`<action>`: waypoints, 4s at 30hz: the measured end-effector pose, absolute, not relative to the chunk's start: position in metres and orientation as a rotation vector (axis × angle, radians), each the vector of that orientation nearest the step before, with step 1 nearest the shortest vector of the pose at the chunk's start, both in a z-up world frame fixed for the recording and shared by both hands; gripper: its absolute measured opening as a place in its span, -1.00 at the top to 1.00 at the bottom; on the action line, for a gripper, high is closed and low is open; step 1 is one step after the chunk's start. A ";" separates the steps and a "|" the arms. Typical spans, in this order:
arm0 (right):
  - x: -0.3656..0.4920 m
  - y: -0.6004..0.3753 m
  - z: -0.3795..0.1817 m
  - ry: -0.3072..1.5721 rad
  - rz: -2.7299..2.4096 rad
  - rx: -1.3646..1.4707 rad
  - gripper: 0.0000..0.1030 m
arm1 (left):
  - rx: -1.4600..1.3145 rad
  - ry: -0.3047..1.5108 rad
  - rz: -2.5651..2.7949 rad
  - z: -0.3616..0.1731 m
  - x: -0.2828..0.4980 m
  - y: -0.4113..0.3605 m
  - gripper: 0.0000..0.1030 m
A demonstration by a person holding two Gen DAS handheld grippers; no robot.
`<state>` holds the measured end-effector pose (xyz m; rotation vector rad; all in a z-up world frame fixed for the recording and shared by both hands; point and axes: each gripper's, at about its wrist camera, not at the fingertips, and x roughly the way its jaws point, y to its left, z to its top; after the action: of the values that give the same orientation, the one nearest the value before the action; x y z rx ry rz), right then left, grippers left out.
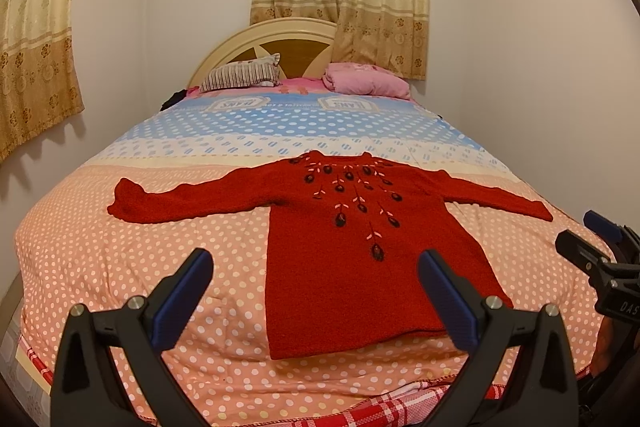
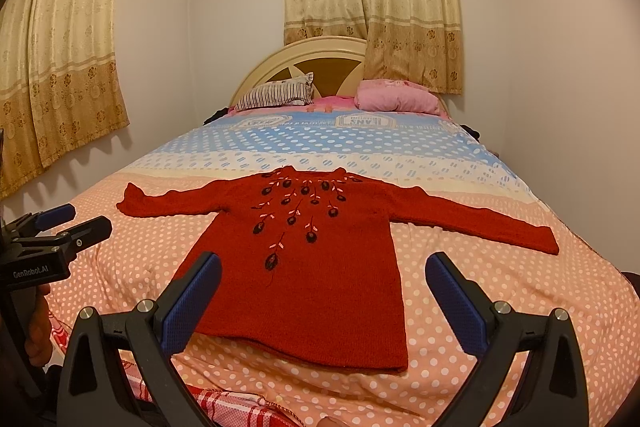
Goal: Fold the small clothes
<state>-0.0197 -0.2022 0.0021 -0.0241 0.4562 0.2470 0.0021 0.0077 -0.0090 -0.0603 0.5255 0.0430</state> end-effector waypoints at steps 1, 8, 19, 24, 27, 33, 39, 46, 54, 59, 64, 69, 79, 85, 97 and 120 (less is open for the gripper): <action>-0.020 -0.202 0.002 0.456 0.246 -0.024 -0.98 | -0.061 0.525 0.043 -0.009 0.002 0.008 -1.00; -0.020 -0.202 0.002 0.458 0.246 -0.025 -0.98 | -0.060 0.527 0.043 -0.009 0.002 0.008 -1.00; -0.017 -0.200 -0.007 0.472 0.251 -0.023 -0.98 | -0.063 0.528 0.045 -0.008 0.002 0.010 -1.00; -0.017 -0.199 -0.006 0.476 0.253 -0.023 -0.98 | -0.063 0.528 0.045 -0.009 0.002 0.010 -1.00; -0.017 -0.198 -0.006 0.475 0.252 -0.022 -0.98 | -0.062 0.528 0.045 -0.009 0.002 0.010 -1.00; -0.018 -0.198 -0.007 0.483 0.253 -0.021 -0.98 | -0.062 0.529 0.045 -0.009 0.002 0.009 -1.00; -0.017 -0.198 -0.008 0.483 0.251 -0.023 -0.98 | -0.063 0.531 0.047 -0.010 0.002 0.011 -1.00; -0.008 -0.200 -0.017 0.506 0.256 -0.018 -0.98 | -0.070 0.554 0.055 -0.020 0.006 0.016 -1.00; 0.004 -0.206 -0.028 0.517 0.268 -0.010 -0.98 | -0.063 0.589 0.062 -0.033 0.022 0.018 -1.00; 0.027 -0.232 -0.038 0.524 0.251 0.020 -0.98 | -0.051 0.617 0.092 -0.045 0.045 0.027 -1.00; 0.067 -0.280 -0.055 0.584 0.170 0.108 -0.98 | -0.043 0.640 0.113 -0.055 0.078 0.034 -1.00; 0.111 -0.342 -0.070 0.661 0.072 0.235 -0.98 | -0.015 0.668 0.115 -0.068 0.114 0.033 -1.00; 0.179 -0.482 -0.088 0.718 -0.198 0.427 -0.98 | 0.040 0.681 0.117 -0.087 0.187 0.024 -1.00; 0.210 -0.540 -0.104 0.758 -0.306 0.480 -0.98 | 0.036 0.674 0.144 -0.098 0.227 0.024 -1.00; 0.267 -0.597 -0.136 0.840 -0.353 0.514 -0.75 | 0.041 0.736 0.247 -0.126 0.268 0.046 -1.00; 0.301 -0.546 -0.087 0.829 -0.247 0.366 0.76 | -0.059 0.741 0.260 -0.133 0.263 0.073 -1.00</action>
<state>0.3009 -0.5462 -0.0870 0.3663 0.8293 -0.2469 0.2633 0.0731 -0.1329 -0.0588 0.7413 0.2599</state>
